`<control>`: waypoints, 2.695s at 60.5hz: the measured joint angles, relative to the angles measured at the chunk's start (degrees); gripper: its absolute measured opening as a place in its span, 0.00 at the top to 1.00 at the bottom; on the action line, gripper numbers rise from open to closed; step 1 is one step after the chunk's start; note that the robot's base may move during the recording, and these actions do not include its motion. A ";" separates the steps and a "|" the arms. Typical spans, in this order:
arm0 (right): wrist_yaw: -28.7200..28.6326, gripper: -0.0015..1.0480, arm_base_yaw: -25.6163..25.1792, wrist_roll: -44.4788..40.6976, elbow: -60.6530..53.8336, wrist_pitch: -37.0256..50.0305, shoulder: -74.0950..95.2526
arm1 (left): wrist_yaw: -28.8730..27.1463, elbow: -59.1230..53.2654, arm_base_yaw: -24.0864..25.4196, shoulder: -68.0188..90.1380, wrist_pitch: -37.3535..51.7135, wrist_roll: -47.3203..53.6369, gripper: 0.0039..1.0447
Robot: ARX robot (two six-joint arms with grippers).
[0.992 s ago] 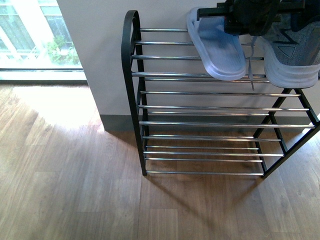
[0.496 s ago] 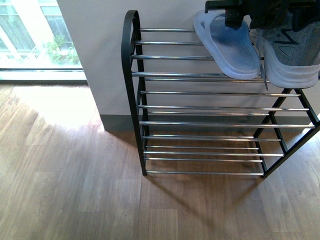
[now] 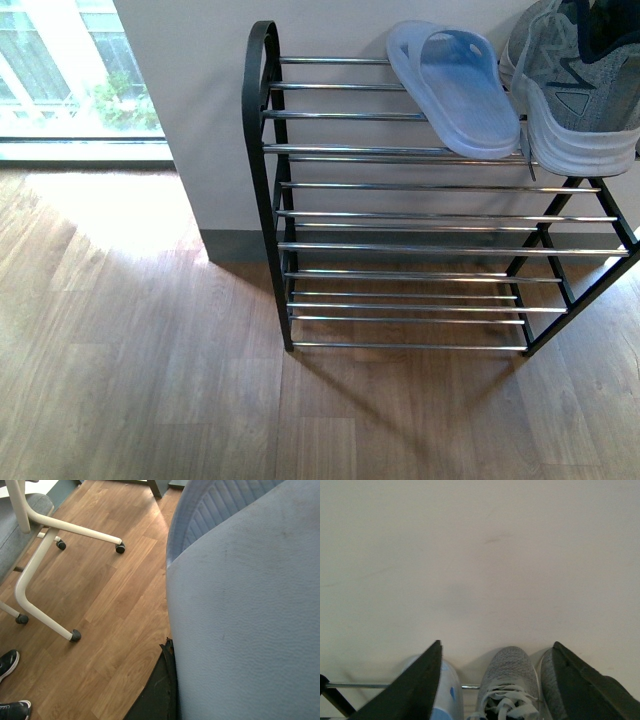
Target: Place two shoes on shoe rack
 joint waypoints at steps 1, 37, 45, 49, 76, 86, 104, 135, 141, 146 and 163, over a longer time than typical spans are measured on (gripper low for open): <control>-0.15 0.67 -0.11 -0.02 -0.81 0.28 -0.37 | 0.00 0.00 0.00 0.00 0.02 0.00 0.99; -5.01 0.98 -5.09 -0.33 -27.78 5.07 -21.84 | 0.00 0.00 0.00 0.00 0.02 0.00 0.99; -8.28 0.98 -8.76 -0.35 -32.33 2.84 -28.55 | -0.02 0.00 0.00 0.00 0.00 0.00 0.99; -8.52 0.98 -8.81 -0.35 -34.12 1.11 -31.85 | 0.02 0.00 0.00 0.00 0.02 0.00 0.99; -8.55 0.98 -8.85 -0.35 -40.54 -10.14 -50.12 | 0.00 0.00 0.00 0.00 0.02 0.00 0.99; -8.55 0.98 -8.85 -0.37 -40.59 -16.50 -57.13 | 0.00 0.00 0.00 0.00 0.02 0.00 0.99; -8.55 0.98 -8.85 -0.35 -40.63 -26.03 -67.34 | 0.00 0.00 0.00 0.00 0.02 0.00 0.99; -8.55 0.98 -8.85 -0.35 -40.63 -36.39 -77.85 | 0.00 0.00 0.00 0.00 0.02 0.00 0.99; -8.55 0.98 -8.85 -0.35 -40.63 -37.83 -79.28 | 0.00 0.00 0.00 0.00 0.02 0.00 0.99; -8.55 0.98 -8.85 -0.35 -40.63 -39.10 -80.52 | 0.00 0.00 0.00 0.00 0.02 0.00 0.99; -8.55 0.98 -8.85 -0.35 -40.63 -49.05 -90.03 | 0.02 0.00 0.00 0.00 0.02 0.00 0.99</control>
